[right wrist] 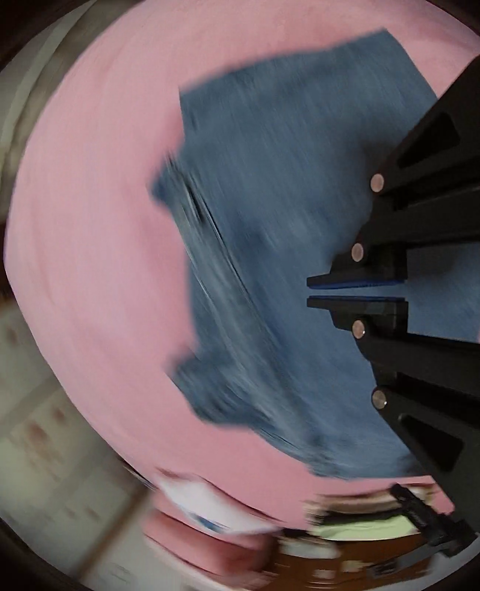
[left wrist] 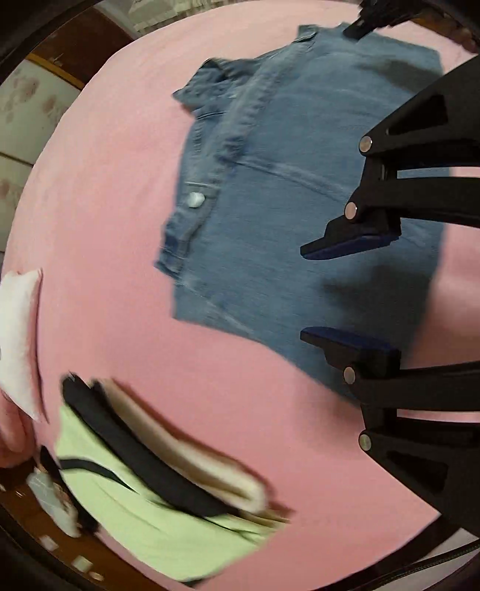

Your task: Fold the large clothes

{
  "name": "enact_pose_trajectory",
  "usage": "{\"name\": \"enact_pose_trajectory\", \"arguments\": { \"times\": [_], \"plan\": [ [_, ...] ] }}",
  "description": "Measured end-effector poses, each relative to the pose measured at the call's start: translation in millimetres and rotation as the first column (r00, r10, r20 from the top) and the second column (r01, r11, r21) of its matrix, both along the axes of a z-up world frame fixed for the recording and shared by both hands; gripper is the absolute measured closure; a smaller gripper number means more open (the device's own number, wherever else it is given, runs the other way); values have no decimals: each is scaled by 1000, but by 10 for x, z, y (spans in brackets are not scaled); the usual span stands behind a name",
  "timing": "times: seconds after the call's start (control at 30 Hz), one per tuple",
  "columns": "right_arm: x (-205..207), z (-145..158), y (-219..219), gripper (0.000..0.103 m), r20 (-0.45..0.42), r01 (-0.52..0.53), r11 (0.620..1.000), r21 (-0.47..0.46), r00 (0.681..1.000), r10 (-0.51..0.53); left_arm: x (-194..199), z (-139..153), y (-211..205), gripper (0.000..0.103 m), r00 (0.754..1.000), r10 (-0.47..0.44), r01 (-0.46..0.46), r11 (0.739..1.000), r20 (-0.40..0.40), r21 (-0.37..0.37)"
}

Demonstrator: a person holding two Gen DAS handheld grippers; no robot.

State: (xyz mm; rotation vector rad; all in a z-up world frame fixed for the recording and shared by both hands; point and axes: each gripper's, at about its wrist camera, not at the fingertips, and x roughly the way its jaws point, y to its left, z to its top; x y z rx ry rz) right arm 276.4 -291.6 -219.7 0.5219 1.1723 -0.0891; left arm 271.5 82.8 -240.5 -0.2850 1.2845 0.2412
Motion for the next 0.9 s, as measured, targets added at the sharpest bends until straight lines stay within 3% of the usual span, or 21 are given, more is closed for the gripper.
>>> {"name": "enact_pose_trajectory", "arguments": {
  "times": [0.13, 0.27, 0.33, 0.4, 0.5, 0.63, 0.83, 0.9],
  "plan": [
    [-54, -123, 426, 99, -82, -124, 992, 31, 989, 126, -525, -116, 7, 67, 996, 58, -61, 997, -66, -40],
    [-35, -564, 686, 102, -255, -154, 988, -11, 956, 146, -844, -451, 49, 66, 976, 130, -149, 984, -176, -102],
    [-49, -795, 681, 103, -260, -146, 989, -28, 956, 134, -1002, -557, 60, 66, 964, 139, -173, 975, -226, -140],
    [-58, -795, 664, 103, -271, -155, 988, -28, 952, 142, -1131, -624, 79, 65, 955, 159, -205, 964, -252, -170],
    [10, -810, 661, 103, -317, -168, 986, -23, 936, 152, -1241, -695, 105, 43, 950, 187, -243, 946, -251, -216],
    [164, -856, 708, 103, -396, -211, 977, -32, 900, 182, -1244, -826, 149, 36, 951, 210, -268, 926, -229, -267],
    [342, -874, 881, 103, -471, -333, 938, -99, 846, 251, -1073, -1113, 364, 27, 924, 315, -376, 851, -216, -366],
    [395, -878, 977, 103, -488, -358, 927, -113, 833, 262, -986, -1194, 412, 27, 921, 319, -385, 840, -226, -384]
  ]
}}
